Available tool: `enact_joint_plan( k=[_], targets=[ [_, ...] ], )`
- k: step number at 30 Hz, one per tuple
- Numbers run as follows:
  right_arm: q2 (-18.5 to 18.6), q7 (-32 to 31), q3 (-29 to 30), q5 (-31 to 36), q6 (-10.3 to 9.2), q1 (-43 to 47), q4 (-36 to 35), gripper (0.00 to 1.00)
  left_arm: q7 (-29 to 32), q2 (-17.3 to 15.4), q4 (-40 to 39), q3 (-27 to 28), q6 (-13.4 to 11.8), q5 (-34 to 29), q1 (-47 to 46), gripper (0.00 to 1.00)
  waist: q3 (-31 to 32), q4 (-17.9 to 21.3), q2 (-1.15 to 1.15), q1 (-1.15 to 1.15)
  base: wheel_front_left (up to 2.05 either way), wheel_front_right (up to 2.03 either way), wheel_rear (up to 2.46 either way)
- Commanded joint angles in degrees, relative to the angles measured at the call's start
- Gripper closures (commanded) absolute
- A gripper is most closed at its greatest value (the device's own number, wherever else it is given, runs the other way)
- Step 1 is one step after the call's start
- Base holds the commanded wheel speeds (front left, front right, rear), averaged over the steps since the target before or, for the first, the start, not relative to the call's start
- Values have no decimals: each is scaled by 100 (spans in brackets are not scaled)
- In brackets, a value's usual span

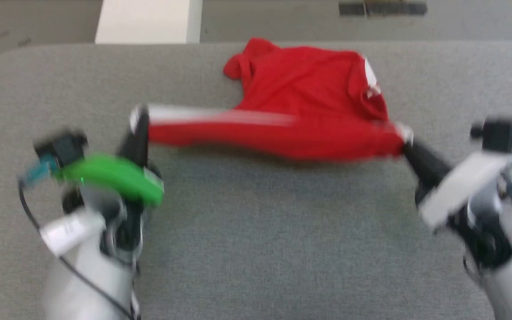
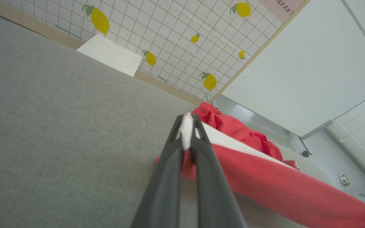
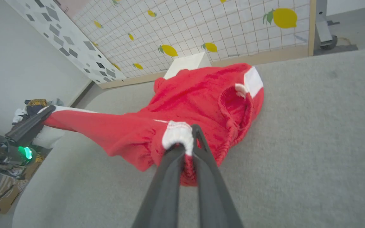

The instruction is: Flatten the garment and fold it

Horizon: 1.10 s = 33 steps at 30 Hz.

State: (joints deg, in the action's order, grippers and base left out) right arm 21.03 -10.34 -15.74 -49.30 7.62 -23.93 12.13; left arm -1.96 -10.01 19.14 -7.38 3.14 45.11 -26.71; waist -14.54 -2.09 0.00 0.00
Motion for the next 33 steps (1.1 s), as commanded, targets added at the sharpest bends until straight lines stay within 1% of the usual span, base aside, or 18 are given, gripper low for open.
enact_joint_plan(
  k=[1, 5, 9, 13, 15, 17, 20, 25, 29, 33],
  targets=[
    [175, -144, 32, -39, -13, 450, -97, 100, 59, -52, -187, 92, -177, 59, 514, 100, 717, -129, 0, 0, 0, 0, 0],
    [419, -839, -122, -149, -13, 1672, -420, 100, 341, -21, -666, 74, -538, 170, 1900, 100, 1018, -186, 0, 0, 0, 0, 0],
    [536, -1460, -199, -34, -13, 2539, -701, 100, 649, -73, -971, 36, -947, 164, 2939, 100, 1238, -200, 0, 0, 0, 0, 0],
    [445, -2041, -176, -1, -13, 3122, -893, 100, 939, -249, -1152, 37, -1305, 80, 3555, 100, 1365, -203, 0, 0, 0, 0, 0],
    [356, -2308, -95, 12, -13, 3300, -1021, 100, 982, -295, -1292, 55, -1391, 59, 3680, 100, 1387, -205, 0, 0, 0, 0, 0],
    [261, -2417, 62, 80, -13, 3373, -1178, 100, 956, -306, -1468, 95, -1414, 69, 3688, 100, 1393, -194, 0, 0, 0, 0, 0],
    [106, -2393, 328, 297, -13, 3320, -1389, 100, 915, -311, -1716, 125, -1393, 79, 3540, 100, 1369, -131, 0, 0, 0, 0, 0],
    [-211, -2313, 703, 643, -13, 3016, -1573, 100, 1000, -393, -1865, -14, -1274, -43, 2774, 100, 1192, 17, 0, 0, 0, 0, 0],
    [-476, -2282, 1032, 954, -13, 2753, -1549, 100, 1082, -400, -1600, -190, -1126, -164, 1855, 100, 931, 130, 0, 0, 0, 0, 0],
    [-770, -2259, 1318, 1199, -13, 2481, -1510, 100, 1196, -377, -1011, -449, -932, -334, 882, 100, 599, 278, 0, 0, 0, 0, 0]
  ],
)
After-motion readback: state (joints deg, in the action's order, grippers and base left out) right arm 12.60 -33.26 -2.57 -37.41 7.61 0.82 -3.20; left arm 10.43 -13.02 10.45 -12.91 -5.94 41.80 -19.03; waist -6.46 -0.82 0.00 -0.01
